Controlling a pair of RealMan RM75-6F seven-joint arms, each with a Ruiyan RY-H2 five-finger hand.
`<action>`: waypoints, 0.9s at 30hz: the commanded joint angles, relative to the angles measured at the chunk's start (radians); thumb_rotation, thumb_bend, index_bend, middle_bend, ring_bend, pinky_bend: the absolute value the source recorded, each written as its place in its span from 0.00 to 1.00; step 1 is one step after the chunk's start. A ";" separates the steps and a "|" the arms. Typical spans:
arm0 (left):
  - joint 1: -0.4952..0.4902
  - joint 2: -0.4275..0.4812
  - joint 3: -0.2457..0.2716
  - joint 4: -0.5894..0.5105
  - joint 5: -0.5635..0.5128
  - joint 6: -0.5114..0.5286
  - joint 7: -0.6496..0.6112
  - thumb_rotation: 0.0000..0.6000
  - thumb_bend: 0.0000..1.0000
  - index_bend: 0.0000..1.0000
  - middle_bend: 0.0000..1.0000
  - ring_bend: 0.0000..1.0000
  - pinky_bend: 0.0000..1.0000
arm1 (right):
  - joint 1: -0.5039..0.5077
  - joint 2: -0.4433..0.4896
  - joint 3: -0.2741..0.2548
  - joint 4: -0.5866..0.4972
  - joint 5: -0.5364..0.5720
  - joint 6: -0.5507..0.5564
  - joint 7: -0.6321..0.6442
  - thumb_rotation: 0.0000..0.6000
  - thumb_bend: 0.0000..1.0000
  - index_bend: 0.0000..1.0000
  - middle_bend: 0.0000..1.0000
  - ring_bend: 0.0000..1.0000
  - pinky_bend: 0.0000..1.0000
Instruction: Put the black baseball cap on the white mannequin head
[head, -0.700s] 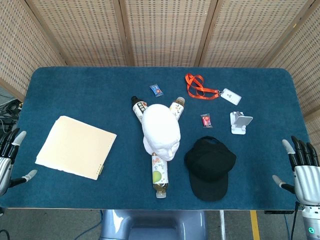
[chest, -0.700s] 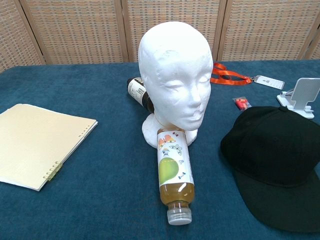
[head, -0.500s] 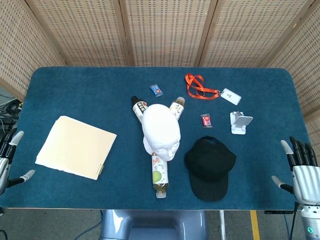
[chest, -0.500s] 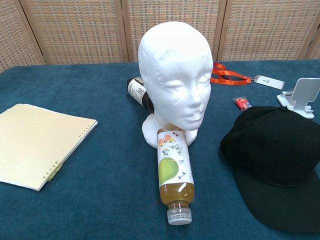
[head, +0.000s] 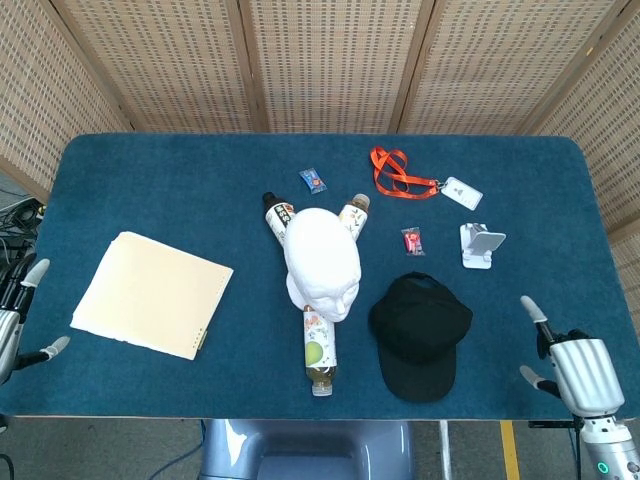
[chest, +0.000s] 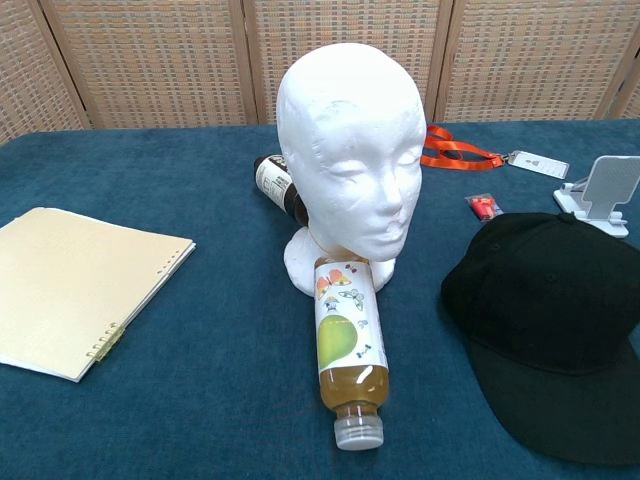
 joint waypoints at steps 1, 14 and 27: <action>-0.001 -0.004 -0.001 -0.005 -0.003 -0.002 0.008 1.00 0.00 0.00 0.00 0.00 0.00 | 0.031 0.001 -0.068 0.025 -0.099 -0.054 -0.004 1.00 0.00 0.00 0.92 1.00 1.00; -0.010 -0.013 -0.006 0.001 -0.028 -0.022 0.027 1.00 0.00 0.00 0.00 0.00 0.00 | 0.113 -0.053 -0.148 0.035 -0.246 -0.220 -0.102 1.00 0.00 0.27 0.93 1.00 1.00; -0.014 -0.013 -0.012 0.014 -0.047 -0.033 0.018 1.00 0.00 0.00 0.00 0.00 0.00 | 0.179 -0.177 -0.117 0.029 -0.203 -0.375 -0.231 1.00 0.14 0.35 0.93 1.00 1.00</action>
